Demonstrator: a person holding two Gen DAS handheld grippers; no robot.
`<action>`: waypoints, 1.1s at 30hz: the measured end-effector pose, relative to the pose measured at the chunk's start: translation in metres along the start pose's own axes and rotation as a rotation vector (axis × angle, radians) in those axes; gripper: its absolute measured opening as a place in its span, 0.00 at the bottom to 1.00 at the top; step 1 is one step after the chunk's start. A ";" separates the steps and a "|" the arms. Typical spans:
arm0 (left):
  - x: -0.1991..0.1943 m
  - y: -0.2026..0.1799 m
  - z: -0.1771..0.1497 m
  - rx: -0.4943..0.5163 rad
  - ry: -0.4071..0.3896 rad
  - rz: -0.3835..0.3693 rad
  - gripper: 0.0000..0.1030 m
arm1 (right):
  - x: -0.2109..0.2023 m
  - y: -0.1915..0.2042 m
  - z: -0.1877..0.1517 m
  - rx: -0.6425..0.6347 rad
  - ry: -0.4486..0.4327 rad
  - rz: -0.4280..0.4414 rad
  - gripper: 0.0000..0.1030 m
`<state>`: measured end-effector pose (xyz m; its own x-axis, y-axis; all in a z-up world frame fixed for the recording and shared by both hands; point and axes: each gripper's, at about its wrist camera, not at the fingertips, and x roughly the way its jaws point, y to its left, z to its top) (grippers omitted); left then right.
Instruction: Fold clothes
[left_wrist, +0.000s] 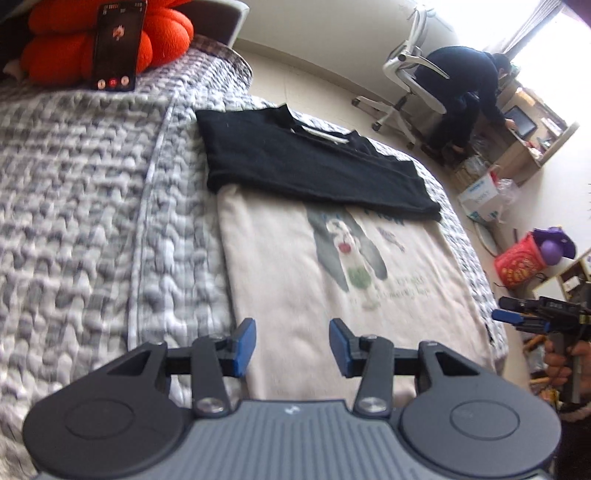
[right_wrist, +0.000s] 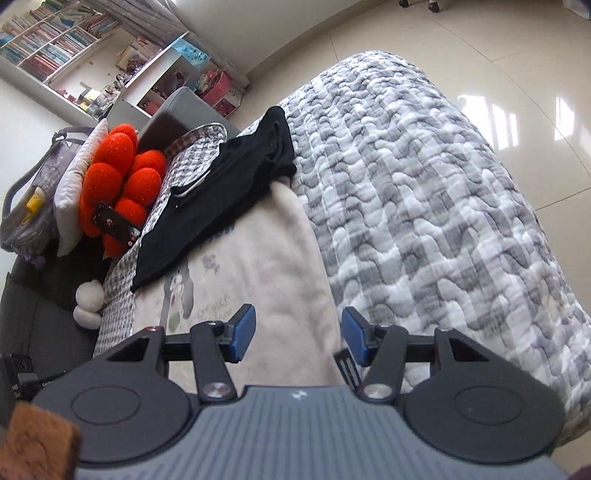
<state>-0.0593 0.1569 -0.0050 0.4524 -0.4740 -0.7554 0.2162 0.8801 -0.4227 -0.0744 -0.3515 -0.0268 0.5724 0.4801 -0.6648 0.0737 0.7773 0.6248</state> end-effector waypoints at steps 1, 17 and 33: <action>-0.001 0.002 -0.005 -0.001 0.010 -0.010 0.43 | -0.003 -0.003 -0.003 -0.002 0.007 0.003 0.54; 0.000 0.041 -0.065 -0.066 0.098 -0.104 0.42 | -0.022 -0.028 -0.035 -0.028 0.103 0.032 0.54; 0.041 0.045 -0.094 -0.061 0.203 -0.189 0.41 | 0.000 -0.018 -0.040 -0.081 0.238 -0.007 0.42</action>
<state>-0.1123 0.1742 -0.1021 0.2256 -0.6307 -0.7425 0.2254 0.7753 -0.5901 -0.1084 -0.3489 -0.0548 0.3628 0.5490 -0.7529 0.0061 0.8066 0.5911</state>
